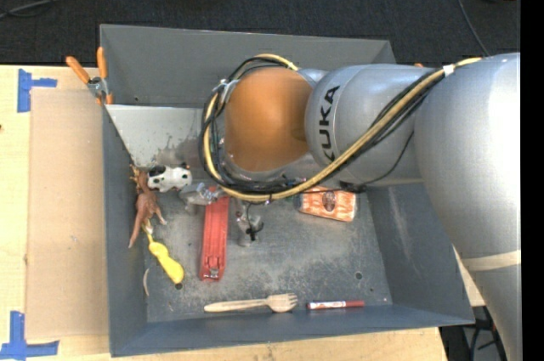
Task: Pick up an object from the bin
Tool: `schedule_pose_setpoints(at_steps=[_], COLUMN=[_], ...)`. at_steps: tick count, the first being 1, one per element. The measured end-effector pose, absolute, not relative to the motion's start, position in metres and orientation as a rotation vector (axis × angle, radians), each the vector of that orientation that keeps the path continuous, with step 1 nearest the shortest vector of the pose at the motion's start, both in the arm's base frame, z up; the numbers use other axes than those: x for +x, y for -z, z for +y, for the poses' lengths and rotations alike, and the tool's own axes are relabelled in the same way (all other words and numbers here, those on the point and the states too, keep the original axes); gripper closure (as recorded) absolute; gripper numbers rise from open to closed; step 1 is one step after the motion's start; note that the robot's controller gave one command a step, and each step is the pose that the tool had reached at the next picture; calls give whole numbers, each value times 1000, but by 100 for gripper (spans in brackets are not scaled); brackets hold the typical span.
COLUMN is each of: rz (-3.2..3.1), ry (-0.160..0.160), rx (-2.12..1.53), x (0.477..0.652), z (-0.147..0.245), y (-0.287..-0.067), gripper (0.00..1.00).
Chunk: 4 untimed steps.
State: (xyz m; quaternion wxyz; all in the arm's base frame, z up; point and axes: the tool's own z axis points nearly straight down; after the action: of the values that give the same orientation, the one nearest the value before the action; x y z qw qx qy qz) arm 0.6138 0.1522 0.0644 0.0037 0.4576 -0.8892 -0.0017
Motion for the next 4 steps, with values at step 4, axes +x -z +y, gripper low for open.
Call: schedule_pose_setpoints(at_steps=[4], rz=[-2743], ry=[3], rx=[1548], x=[619], z=[162], y=[-145], gripper=[100])
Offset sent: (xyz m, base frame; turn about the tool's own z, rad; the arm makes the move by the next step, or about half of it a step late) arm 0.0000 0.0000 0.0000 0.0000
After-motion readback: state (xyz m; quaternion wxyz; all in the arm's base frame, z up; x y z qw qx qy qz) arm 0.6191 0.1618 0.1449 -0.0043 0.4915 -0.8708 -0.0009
